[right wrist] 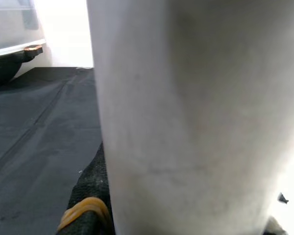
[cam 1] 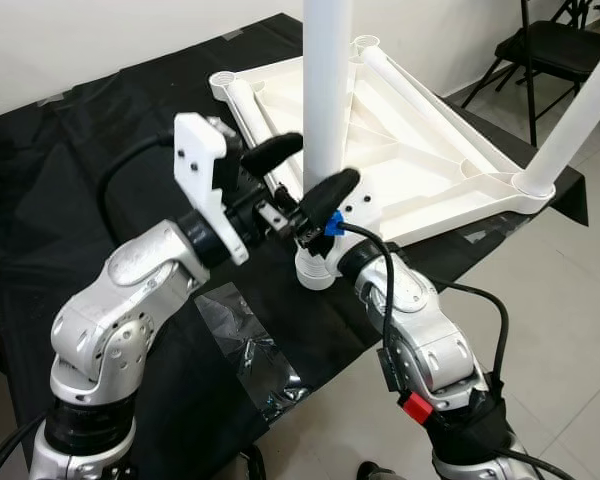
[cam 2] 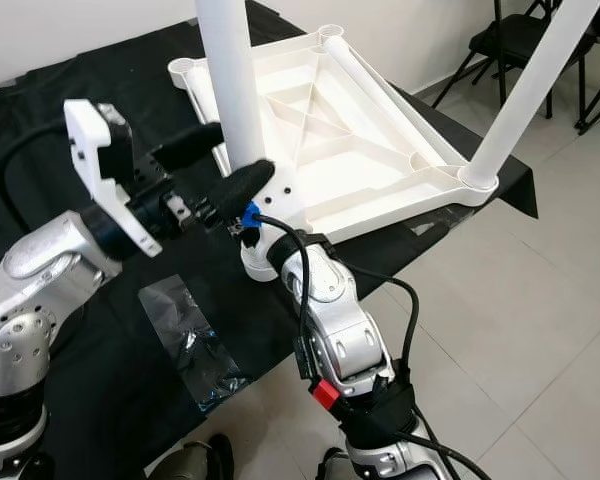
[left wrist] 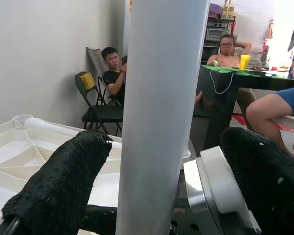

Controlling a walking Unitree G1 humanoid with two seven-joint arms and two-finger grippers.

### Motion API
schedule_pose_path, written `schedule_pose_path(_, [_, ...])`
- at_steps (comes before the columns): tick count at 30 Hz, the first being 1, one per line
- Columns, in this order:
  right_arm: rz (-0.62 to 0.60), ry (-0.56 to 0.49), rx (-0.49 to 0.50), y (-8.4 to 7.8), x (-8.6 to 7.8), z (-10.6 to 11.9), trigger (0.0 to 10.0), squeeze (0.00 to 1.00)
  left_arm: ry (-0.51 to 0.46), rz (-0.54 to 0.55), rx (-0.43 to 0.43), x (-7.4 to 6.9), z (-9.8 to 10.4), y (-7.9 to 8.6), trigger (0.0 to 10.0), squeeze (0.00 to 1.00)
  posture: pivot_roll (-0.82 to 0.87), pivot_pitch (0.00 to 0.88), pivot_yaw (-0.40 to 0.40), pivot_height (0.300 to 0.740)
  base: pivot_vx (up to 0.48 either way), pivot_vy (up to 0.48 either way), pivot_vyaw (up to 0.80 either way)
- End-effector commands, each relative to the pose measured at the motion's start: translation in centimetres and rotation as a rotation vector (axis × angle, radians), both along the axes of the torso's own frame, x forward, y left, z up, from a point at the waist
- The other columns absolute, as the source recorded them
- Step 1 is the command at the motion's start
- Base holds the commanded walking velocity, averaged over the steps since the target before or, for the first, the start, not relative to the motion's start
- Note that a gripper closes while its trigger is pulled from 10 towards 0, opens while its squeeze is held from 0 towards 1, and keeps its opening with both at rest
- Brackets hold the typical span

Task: Building children table

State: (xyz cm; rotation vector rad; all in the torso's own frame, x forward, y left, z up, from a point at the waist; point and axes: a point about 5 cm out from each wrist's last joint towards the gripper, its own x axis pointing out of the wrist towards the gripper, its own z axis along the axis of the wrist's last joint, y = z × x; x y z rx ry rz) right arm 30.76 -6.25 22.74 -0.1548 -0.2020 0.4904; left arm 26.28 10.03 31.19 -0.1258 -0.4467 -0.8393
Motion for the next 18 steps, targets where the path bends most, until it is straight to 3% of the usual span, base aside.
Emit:
schedule_pose_path(1, [-0.102,0.215,-0.081,-1.5,0.7,-4.6,10.0,0.0,-0.006,-0.011,-0.004,-0.1,0.2,0.1,10.0,0.0,0.02,0.25,0.043,0.74,0.0,0.0,0.0])
schedule_pose_path(5, [-0.103,0.215,-0.078,-1.4,0.8,-4.6,10.0,0.0,-0.03,-0.047,-0.021,-0.2,0.8,-0.4,10.0,0.0,0.02,0.248,0.044,0.74,0.0,0.0,0.0])
schedule_pose_path(13, [-0.102,0.215,-0.078,-1.3,0.9,-4.5,10.0,0.0,-0.069,-0.016,-0.018,0.7,1.6,-1.7,10.0,0.0,0.02,0.241,0.04,0.74,0.0,0.0,0.0])
schedule_pose_path(18, [-0.102,0.214,-0.077,-1.3,1.0,-4.5,10.0,0.0,-0.088,0.002,0.05,1.8,2.3,-3.1,10.0,0.0,0.02,0.237,0.041,0.74,0.0,0.0,0.0])
